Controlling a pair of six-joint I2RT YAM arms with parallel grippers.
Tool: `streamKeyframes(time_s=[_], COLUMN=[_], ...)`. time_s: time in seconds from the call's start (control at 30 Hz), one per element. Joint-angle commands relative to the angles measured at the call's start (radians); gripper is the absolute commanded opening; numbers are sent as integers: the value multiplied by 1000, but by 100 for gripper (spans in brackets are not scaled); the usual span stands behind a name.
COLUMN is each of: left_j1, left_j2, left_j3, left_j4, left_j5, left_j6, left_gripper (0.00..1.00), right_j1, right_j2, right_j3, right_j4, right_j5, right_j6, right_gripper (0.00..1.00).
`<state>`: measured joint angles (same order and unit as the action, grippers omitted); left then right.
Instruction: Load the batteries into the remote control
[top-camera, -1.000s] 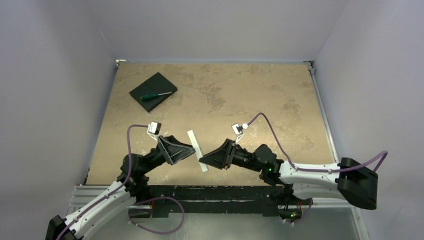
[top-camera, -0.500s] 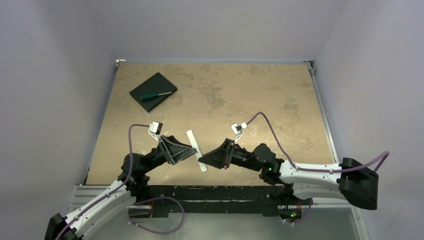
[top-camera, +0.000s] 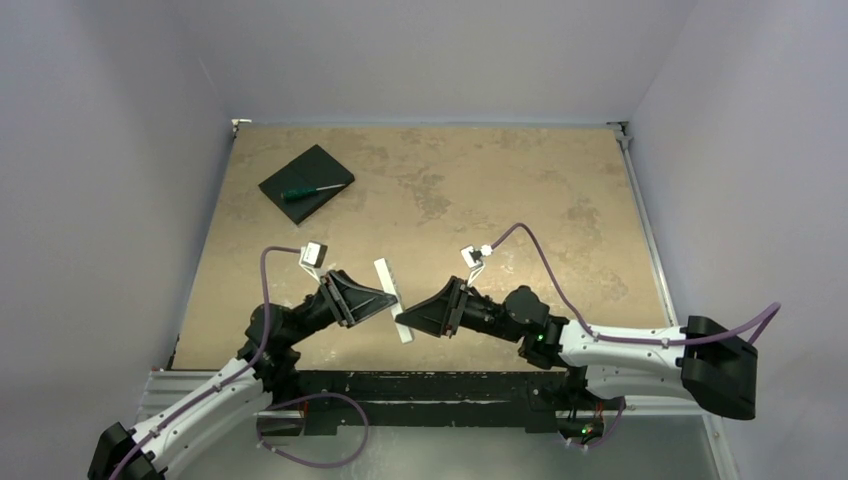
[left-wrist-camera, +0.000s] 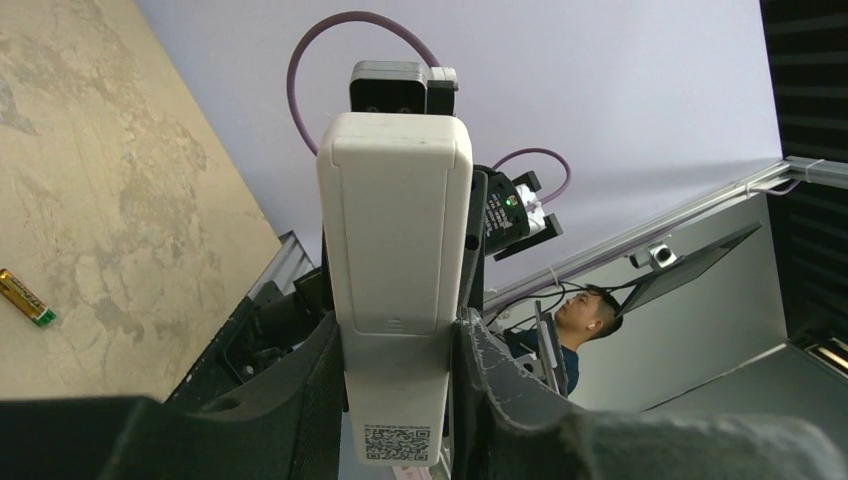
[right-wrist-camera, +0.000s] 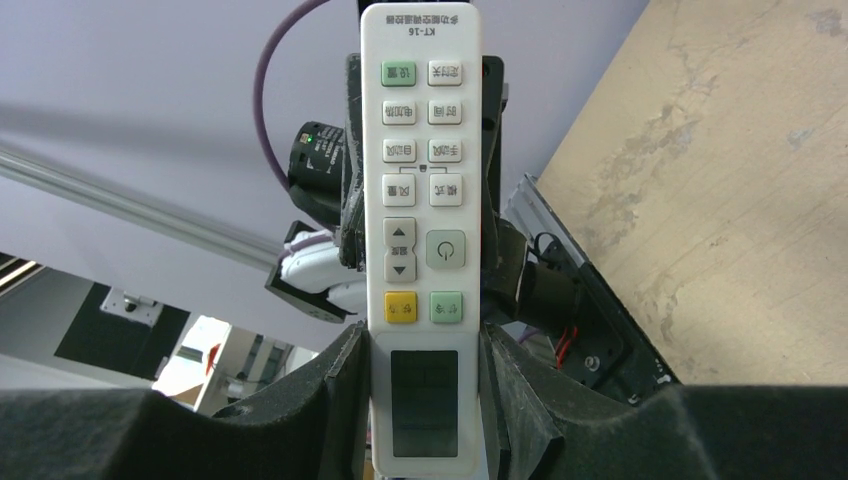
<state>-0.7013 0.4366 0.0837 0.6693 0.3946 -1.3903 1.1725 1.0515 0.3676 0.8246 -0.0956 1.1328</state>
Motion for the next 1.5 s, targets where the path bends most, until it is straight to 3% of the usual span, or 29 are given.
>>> streamKeyframes(time_s=[0.0,0.03,0.17,0.37,0.57,0.73,1.0,1.27,1.47], left_j1=[2,3,2,3,2,3,1,0,1], left_j2=[17,21,22,-2,-5,5,44,19,20], left_j3=[39,39,37,52,54,57,132,246,298], left_j4=[70,68,62,4,-5,6,-59,-352,-523], left_j5=[23,24,30,38,72,124,308,415,489], left_j6=[23,23,30,58,73,78,119,286,387], left_gripper=[6,0,0,0,0,0,0,0,0], right_j1=[7,9,9,9,9,9,9,9,9], right_j2=[7,5,-5,-63,-131,-182,-268,-246,-197], right_j3=[49,51,51,45,56,76,258,434,522], right_j4=[22,15,-11,-106,-258,-355,-705,-934,-1007], right_j5=[15,16,20,31,45,38,4,-18,-60], right_j6=[-20,-23,-31,-65,-114,-156,-339,-457,-513], right_gripper=[0,0,2,45,66,79,86,87,88])
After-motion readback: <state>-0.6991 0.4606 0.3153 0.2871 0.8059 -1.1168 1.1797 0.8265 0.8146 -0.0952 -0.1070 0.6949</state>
